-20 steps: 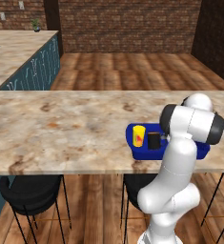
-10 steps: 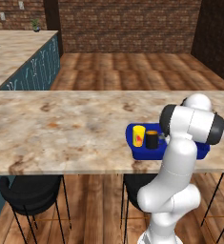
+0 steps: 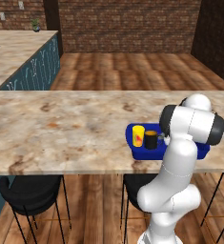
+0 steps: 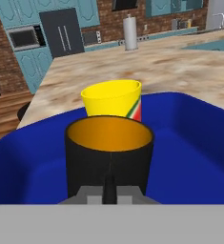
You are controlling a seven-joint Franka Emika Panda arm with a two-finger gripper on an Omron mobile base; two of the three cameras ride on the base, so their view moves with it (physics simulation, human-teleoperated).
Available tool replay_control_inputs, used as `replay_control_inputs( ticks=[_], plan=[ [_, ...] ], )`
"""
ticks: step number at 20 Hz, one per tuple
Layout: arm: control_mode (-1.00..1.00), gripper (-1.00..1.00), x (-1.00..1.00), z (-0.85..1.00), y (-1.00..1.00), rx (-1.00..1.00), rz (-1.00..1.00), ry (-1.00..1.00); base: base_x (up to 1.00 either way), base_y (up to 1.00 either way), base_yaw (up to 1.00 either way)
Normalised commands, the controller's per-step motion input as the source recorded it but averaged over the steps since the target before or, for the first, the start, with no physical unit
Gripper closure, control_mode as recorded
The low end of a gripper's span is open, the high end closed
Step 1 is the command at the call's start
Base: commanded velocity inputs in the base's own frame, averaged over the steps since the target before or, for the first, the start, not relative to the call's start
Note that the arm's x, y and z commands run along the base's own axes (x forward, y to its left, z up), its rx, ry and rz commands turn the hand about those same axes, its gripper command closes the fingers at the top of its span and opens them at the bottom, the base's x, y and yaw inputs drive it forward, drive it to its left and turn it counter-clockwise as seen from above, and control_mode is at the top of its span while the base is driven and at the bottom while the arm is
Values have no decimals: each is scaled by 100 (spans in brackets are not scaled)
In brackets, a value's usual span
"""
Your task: There is a tray on the dining counter. Grab the cup, mug, and pitcher and place them on the tray. The pitcher may be placed next to the tray if it cannot fit the tray.
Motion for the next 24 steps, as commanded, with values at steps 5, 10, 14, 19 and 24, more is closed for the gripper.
replay_control_inputs(
  ticks=[5, 10, 14, 19, 24],
  plan=[
    [-100, 100, 0, 0, 0, 0, 0, 0, 0, 0, 0],
    [-100, 100, 0, 0, 0, 0, 0, 0, 0, 0, 0],
    [-100, -100, 0, 0, 0, 0, 0, 0, 0, 0, 0],
    [-100, -100, 0, 0, 0, 0, 0, 0, 0, 0, 0],
    [-100, -100, 0, 0, 0, 0, 0, 0, 0, 0, 0]
  ],
)
